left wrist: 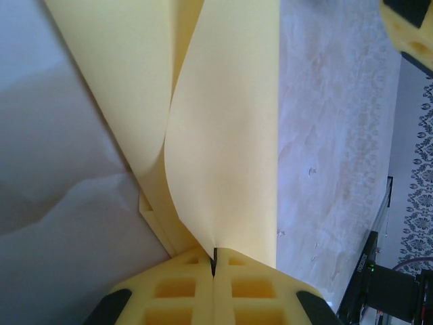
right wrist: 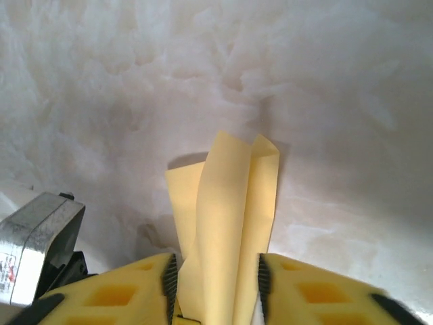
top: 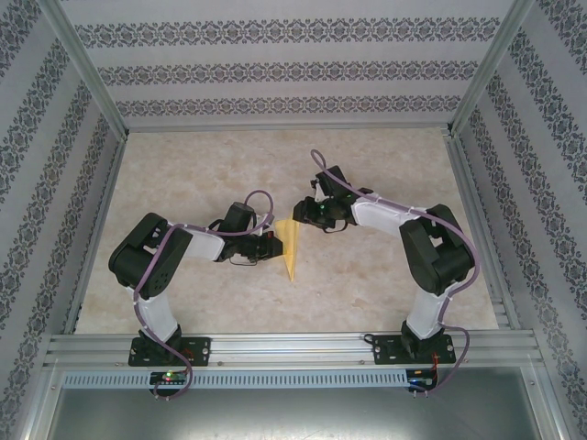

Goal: Fold a paper plane with a square sheet of paper (fold left side to right side)
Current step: Fold the wing for the fifth time at the center of the table.

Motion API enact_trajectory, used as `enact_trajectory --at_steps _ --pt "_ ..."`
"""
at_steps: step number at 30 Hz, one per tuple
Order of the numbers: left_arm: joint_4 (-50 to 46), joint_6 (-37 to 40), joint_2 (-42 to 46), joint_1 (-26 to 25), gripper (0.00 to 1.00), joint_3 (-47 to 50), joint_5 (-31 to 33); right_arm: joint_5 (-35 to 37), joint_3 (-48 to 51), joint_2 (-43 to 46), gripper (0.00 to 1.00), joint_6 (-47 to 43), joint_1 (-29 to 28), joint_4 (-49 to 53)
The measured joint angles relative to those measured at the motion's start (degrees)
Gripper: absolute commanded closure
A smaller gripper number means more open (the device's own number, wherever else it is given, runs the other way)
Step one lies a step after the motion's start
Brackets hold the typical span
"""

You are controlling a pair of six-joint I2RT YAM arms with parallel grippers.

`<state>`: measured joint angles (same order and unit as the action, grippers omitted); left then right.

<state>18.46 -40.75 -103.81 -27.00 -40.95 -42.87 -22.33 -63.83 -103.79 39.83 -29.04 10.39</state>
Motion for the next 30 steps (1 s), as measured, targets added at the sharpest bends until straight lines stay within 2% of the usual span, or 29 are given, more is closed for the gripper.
enact_trajectory --at_steps 2,5,13,30 --pt "0.0 0.0 0.0 0.0 0.97 0.0 0.0 -0.61 0.66 0.04 0.9 0.09 -0.37 -0.61" --pt "0.0 0.0 0.0 0.0 0.97 0.0 0.0 -1.62 1.07 -0.07 0.96 0.66 -1.29 -1.05" --pt "0.02 -0.02 -0.02 0.0 0.97 0.0 0.0 -2.62 0.2 -3.82 0.96 0.74 -3.87 -2.4" --pt "0.02 0.0 -0.02 0.0 0.97 0.02 0.02 -2.58 -0.07 -6.36 0.96 0.39 -3.85 -3.15"
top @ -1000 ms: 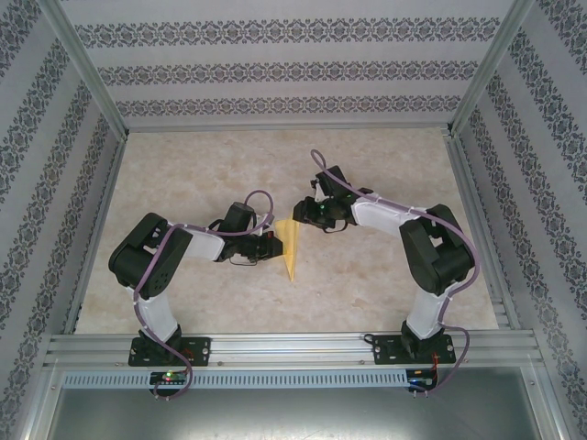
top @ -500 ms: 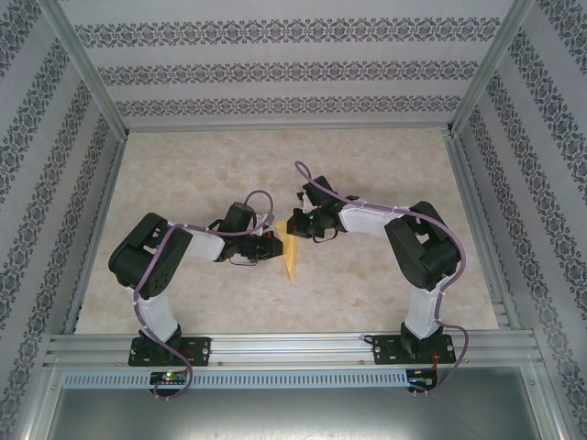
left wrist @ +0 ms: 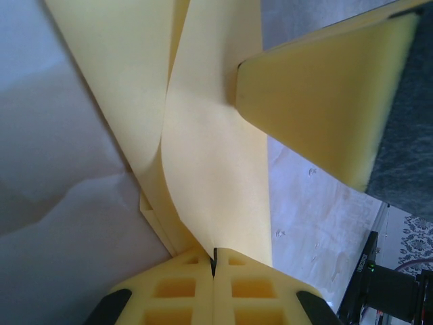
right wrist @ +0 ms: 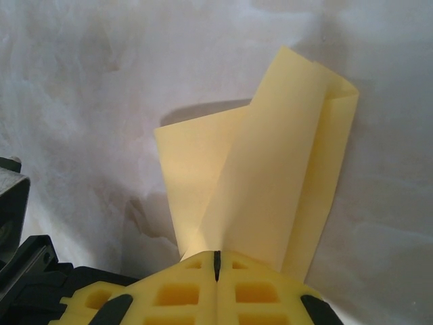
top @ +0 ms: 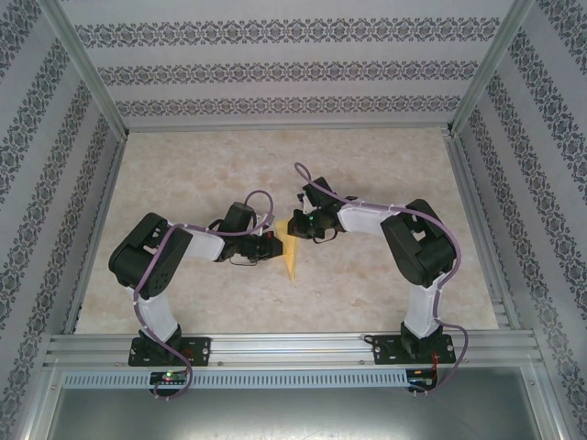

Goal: Fold a paper plane with a square sheet of paper (fold left side to right side)
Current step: Fold the wing for the fifth time at the center of the table.

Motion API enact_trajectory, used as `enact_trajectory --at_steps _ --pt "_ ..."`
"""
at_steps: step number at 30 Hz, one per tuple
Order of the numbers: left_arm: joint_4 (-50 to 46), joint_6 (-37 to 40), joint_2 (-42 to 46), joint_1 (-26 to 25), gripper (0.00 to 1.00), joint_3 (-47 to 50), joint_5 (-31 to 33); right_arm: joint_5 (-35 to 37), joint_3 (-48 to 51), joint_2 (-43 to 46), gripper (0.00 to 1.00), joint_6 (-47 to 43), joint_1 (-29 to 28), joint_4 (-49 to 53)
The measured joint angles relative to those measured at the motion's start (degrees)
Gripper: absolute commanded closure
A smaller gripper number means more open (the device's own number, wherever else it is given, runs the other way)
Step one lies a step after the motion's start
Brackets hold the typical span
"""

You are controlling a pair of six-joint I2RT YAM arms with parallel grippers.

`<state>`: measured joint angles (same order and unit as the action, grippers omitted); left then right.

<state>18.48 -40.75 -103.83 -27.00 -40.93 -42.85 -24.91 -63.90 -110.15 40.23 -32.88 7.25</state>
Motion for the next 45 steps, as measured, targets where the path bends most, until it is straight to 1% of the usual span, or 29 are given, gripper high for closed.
enact_trajectory --at_steps 25,31,34,37,42,45 --pt "0.39 -0.04 0.02 0.0 0.97 0.2 0.0 0.02 0.0 -1.7 0.96 -0.81 0.02 -0.22" --pt "0.35 -0.28 0.28 -0.02 0.89 0.22 0.17 0.02 0.39 -1.7 0.96 -1.64 0.04 -0.61" --pt "-0.11 -0.57 1.2 -0.26 0.77 0.22 0.76 0.0 0.7 -1.68 0.96 -1.68 0.09 -1.11" --pt "-2.67 -0.63 4.31 -0.44 0.67 0.22 1.66 -0.02 0.7 -1.68 0.96 -1.68 0.11 -1.14" --pt "-8.94 0.9 13.38 -0.44 0.65 0.22 4.5 -0.02 0.7 -1.68 0.96 -1.86 0.11 -1.14" --pt "-12.15 1.79 18.23 -0.44 0.69 0.22 5.18 -0.02 0.7 -1.68 0.97 -2.1 0.11 -1.14"
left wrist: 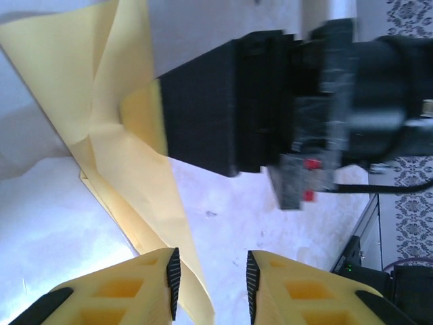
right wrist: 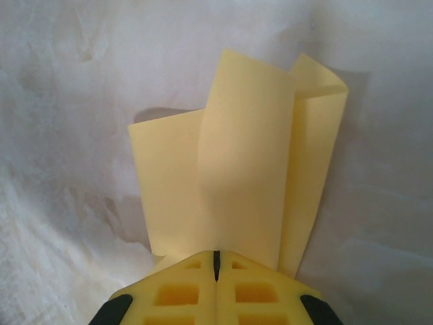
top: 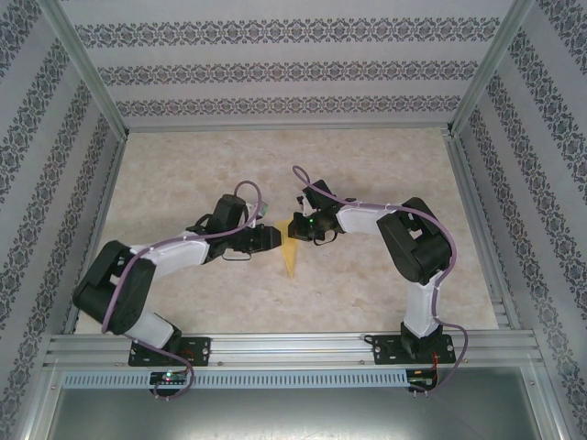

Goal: Fold a paper plane with a square sheet of paper (fold left side to right side)
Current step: Fold the wing for the fifth time at the center of the table.

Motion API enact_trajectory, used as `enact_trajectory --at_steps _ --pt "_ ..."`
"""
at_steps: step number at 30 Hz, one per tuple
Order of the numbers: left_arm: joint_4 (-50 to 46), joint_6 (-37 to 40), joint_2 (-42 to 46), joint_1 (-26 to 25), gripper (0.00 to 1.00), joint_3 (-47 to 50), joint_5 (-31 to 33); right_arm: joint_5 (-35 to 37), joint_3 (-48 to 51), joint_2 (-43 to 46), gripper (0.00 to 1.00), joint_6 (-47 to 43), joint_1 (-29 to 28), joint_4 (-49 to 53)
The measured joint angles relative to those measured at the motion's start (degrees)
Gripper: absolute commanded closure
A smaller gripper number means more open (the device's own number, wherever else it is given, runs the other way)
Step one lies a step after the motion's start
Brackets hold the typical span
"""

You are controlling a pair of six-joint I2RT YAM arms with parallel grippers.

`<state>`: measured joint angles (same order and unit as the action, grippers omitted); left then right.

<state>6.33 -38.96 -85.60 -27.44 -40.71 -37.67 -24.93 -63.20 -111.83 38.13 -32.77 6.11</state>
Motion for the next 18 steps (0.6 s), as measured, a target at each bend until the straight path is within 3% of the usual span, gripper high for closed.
enact_trajectory --at_steps 6,18 --pt "-0.11 -1.01 0.7 -2.71 0.73 0.0 -2.1 0.0 0.0 0.0 0.96 -0.35 0.0 0.0" --pt "3.65 -4.98 -9.75 -8.85 0.74 -2.84 -3.58 0.0 0.0 0.0 0.96 -0.63 -0.02 0.02"
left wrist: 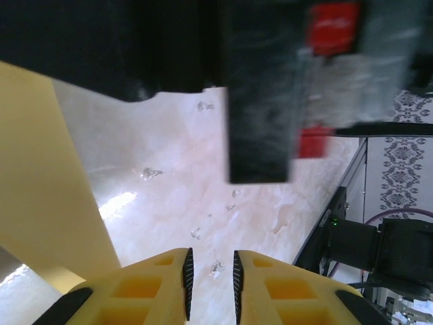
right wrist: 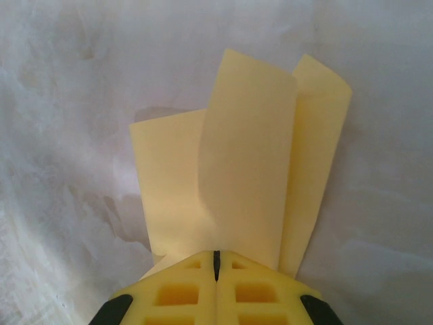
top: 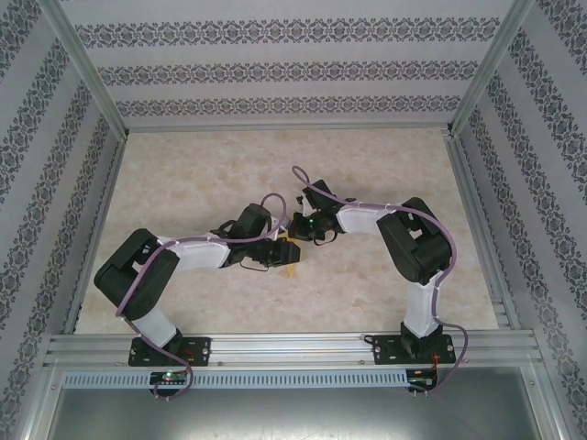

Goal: Fold a paper plane with a square sheet of paper (fold left side to right side)
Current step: Fold the wing for the fifth time at the center of the table.

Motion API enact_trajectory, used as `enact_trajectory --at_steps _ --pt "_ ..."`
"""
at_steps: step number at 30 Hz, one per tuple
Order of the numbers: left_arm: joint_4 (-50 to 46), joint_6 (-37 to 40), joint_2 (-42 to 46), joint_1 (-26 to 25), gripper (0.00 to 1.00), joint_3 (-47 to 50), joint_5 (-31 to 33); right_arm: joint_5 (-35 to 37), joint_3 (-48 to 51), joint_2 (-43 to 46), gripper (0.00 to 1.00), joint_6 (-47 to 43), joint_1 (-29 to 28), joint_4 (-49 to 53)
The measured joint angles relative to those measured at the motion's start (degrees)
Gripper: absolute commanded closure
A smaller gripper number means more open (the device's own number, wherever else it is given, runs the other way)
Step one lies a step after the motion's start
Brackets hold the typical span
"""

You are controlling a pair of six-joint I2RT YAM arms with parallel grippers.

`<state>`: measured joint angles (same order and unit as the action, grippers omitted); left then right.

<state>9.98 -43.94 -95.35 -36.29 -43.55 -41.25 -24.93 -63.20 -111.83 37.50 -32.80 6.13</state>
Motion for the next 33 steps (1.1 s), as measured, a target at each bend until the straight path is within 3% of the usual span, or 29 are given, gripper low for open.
enact_trajectory --at_steps 33 --pt "1.81 -0.09 -3.8 -0.04 0.77 1.11 2.73 0.0 -0.07 0.0 0.96 -0.42 0.0 0.22"
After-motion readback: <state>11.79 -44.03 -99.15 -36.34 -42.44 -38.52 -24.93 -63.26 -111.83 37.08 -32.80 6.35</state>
